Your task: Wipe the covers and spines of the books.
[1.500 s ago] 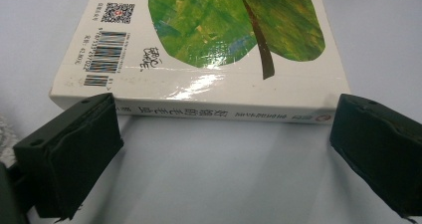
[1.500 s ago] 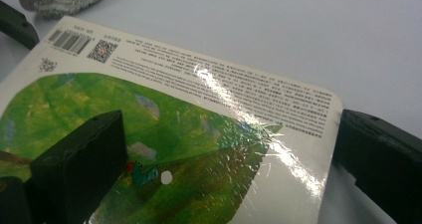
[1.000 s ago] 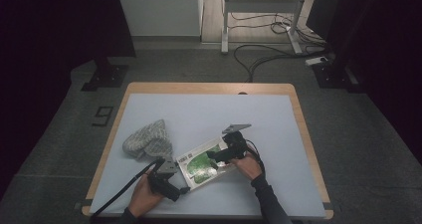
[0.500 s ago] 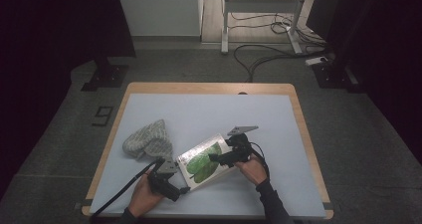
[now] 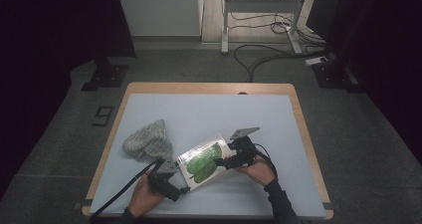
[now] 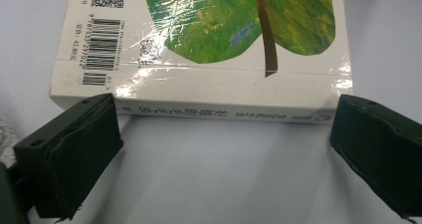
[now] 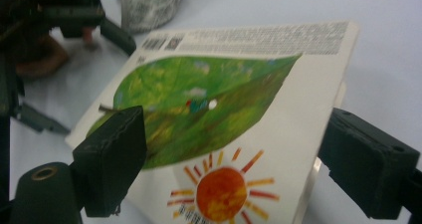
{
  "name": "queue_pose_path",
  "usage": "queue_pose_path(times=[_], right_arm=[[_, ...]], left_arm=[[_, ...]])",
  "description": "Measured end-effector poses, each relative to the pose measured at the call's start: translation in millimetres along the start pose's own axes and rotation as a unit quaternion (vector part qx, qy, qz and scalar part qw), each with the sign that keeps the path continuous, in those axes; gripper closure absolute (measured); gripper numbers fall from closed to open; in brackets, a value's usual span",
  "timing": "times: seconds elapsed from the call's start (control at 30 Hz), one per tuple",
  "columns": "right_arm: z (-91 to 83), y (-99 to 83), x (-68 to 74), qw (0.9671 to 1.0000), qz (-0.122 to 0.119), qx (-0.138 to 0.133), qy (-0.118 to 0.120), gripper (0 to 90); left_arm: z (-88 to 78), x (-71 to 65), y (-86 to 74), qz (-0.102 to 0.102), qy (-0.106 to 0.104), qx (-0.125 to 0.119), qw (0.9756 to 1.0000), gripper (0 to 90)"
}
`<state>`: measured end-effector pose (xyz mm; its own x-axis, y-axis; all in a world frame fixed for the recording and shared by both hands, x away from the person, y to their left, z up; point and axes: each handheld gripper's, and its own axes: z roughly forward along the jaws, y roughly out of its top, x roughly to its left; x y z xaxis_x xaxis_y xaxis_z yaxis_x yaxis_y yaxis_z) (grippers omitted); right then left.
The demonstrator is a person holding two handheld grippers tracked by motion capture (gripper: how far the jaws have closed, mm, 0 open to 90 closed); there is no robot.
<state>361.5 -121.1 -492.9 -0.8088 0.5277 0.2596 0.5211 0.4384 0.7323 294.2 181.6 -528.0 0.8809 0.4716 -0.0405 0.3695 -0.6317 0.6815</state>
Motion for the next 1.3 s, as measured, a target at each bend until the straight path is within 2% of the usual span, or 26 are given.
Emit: queue_pose_path(times=[0.13,0.23,0.3,0.37,0.63,0.87,1.13,1.3], right_arm=[[-1.3,-0.6,3.9,0.9994,-0.020,0.023,-0.014,15.6],[-3.1,-1.0,5.9,0.9984,-0.026,0.039,-0.031,24.5],[-4.3,-1.4,5.7,0.9980,-0.033,0.043,-0.033,28.0],[-6.1,-1.7,5.1,0.9980,-0.031,0.046,-0.031,31.2],[-12.7,-5.6,5.3,0.9974,-0.042,0.050,-0.031,40.6],[-22.7,-9.0,6.6,0.9978,-0.050,0.036,-0.022,48.8],[-31.2,-17.9,9.3,0.9979,-0.055,0.030,-0.020,54.6],[-33.4,-24.5,9.0,0.9979,-0.057,0.024,-0.019,57.3]], left_arm=[[0.1,-0.1,0.0,0.000,0.000,0.000,1.0000,0.0],[-0.1,0.1,0.1,-0.003,0.001,0.004,1.0000,0.0],[0.0,0.0,0.1,-0.005,0.001,0.006,1.0000,0.0],[0.1,0.0,-0.1,-0.007,-0.002,0.010,0.9999,0.0],[-0.1,-0.7,-0.1,-0.004,0.000,0.010,0.9999,0.0],[-2.0,-3.7,0.5,-0.020,0.012,0.019,0.9996,0.0],[-10.3,-2.5,3.3,-0.031,0.013,-0.005,0.9994,1.3],[-12.9,-1.7,4.1,-0.033,0.014,-0.007,0.9993,1.3]])
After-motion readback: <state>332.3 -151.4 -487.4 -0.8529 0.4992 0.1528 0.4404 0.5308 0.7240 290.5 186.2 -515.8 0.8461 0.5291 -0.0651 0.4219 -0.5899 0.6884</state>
